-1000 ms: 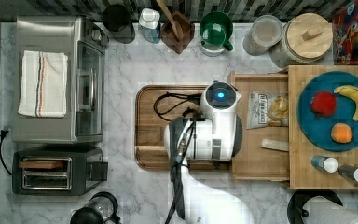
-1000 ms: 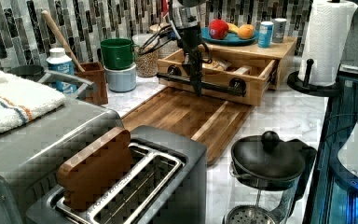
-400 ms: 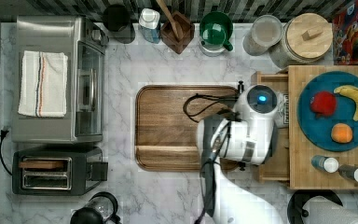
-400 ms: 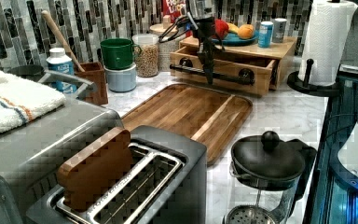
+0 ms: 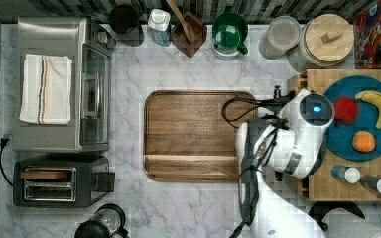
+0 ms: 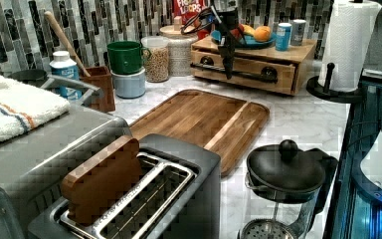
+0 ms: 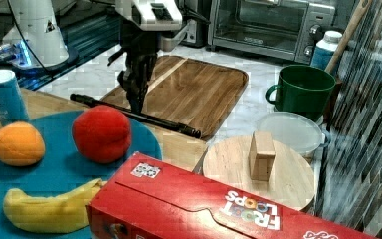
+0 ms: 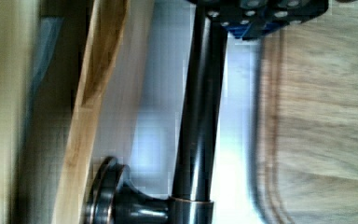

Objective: Close the drawer.

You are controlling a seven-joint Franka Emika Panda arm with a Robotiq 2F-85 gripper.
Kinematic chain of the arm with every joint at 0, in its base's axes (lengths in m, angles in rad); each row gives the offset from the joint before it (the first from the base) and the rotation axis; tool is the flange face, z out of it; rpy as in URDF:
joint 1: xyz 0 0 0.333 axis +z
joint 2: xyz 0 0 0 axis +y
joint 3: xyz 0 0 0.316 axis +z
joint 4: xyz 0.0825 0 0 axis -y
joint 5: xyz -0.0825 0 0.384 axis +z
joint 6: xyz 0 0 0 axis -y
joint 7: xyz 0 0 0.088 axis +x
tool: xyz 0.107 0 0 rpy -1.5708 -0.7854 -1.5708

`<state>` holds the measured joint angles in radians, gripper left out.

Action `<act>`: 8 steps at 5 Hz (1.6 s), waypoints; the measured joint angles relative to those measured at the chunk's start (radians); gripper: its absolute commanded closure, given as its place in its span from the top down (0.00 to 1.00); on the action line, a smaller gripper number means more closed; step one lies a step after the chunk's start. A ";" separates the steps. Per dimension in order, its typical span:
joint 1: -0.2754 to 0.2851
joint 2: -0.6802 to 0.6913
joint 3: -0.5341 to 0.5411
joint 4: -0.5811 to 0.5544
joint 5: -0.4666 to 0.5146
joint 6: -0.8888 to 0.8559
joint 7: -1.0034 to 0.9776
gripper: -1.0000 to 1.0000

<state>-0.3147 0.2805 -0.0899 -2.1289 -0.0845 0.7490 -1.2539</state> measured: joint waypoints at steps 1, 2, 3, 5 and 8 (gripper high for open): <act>-0.031 0.019 0.000 0.023 0.015 0.008 -0.029 0.00; -0.027 0.018 0.001 0.023 0.011 0.011 -0.036 0.00; -0.026 0.018 0.011 0.020 -0.045 0.019 -0.035 0.00; -0.019 0.019 0.013 0.020 -0.066 0.039 -0.033 0.00; -0.017 0.024 0.012 0.021 -0.059 0.047 -0.033 0.00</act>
<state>-0.3320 0.3044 -0.0776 -2.1074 -0.1431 0.7959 -1.2871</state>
